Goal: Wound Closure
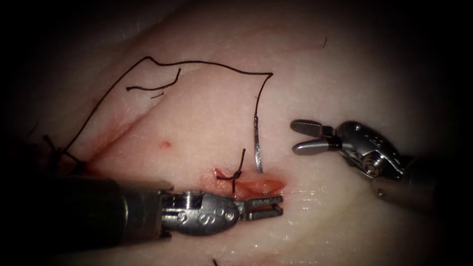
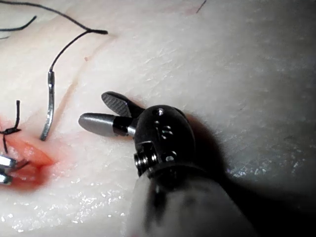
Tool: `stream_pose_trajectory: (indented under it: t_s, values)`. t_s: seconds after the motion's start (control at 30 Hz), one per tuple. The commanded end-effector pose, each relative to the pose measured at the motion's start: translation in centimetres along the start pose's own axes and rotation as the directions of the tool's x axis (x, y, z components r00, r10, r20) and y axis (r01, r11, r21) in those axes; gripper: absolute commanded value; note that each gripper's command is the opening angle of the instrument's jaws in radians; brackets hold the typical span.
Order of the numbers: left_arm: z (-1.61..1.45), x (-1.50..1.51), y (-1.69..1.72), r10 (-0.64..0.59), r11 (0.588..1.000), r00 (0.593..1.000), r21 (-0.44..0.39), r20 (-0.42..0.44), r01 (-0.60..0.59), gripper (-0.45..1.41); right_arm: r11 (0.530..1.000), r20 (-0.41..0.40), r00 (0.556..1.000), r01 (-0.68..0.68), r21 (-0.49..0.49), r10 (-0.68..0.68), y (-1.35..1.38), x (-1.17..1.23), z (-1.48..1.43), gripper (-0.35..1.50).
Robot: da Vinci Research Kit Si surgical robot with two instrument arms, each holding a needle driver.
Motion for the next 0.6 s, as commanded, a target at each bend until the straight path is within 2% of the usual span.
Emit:
stream_pose_trajectory:
  t_s: [0.03,0.07,0.13,0.2,0.23,0.27,0.3,0.33,0.4,0.5,0.53,0.6]
  values:
    - [0.07,-0.03,-0.01,0.0,1.0,1.0,-0.007,0.0,0.0,-0.45,1.0,0.0,1.0,0.001,0.001,-0.001,0.05,-0.02,0.07,0.17]
    - [0.04,0.08,0.05,-0.116,0.993,0.992,-0.04,-0.054,0.114,-0.45,1.0,0.021,1.0,-0.011,0.002,0.011,0.05,-0.02,0.07,0.12]
    - [0.03,0.12,0.07,-0.165,0.985,0.983,-0.062,-0.077,0.16,-0.45,1.0,0.033,0.999,-0.01,0.006,0.01,0.04,-0.02,0.06,0.12]
    - [0.0,0.2,0.15,-0.27,0.956,0.954,-0.154,-0.131,0.249,-0.45,1.0,0.055,0.998,-0.021,0.01,0.02,0.03,-0.03,0.07,0.12]
    - [-0.02,0.24,0.21,-0.356,0.921,0.918,-0.23,-0.174,0.314,-0.45,1.0,0.064,0.998,-0.026,0.014,0.025,0.01,-0.04,0.07,0.12]
    - [-0.02,0.24,0.21,-0.356,0.921,0.918,-0.23,-0.174,0.314,-0.45,1.0,0.064,0.998,-0.026,0.014,0.025,0.01,-0.04,0.07,0.12]
    - [-0.04,0.27,0.27,-0.42,0.888,0.882,-0.3,-0.213,0.35,-0.45,0.999,0.071,0.997,-0.036,0.015,0.035,0.0,-0.05,0.07,0.12]
    - [-0.05,0.28,0.29,-0.434,0.878,0.875,-0.32,-0.215,0.357,-0.45,0.999,0.071,0.997,-0.036,0.016,0.035,-0.01,-0.06,0.07,0.12]
    - [-0.08,0.32,0.33,-0.452,0.857,0.868,-0.369,-0.206,0.359,-0.45,0.999,0.075,0.996,-0.047,0.018,0.046,-0.03,-0.06,0.08,0.12]
    - [-0.18,0.42,0.35,-0.465,0.847,0.862,-0.384,-0.202,0.367,-0.45,0.997,0.098,0.992,-0.075,0.021,0.073,-0.08,-0.08,0.08,0.14]
    - [-0.23,0.47,0.35,-0.47,0.847,0.859,-0.377,-0.203,0.374,-0.45,0.996,0.102,0.992,-0.081,0.021,0.078,-0.1,-0.08,0.08,0.24]
    - [-0.29,0.56,0.31,-0.415,0.884,0.879,-0.335,-0.235,0.327,-0.45,0.994,0.104,0.989,-0.11,0.022,0.108,-0.13,-0.08,0.08,0.56]
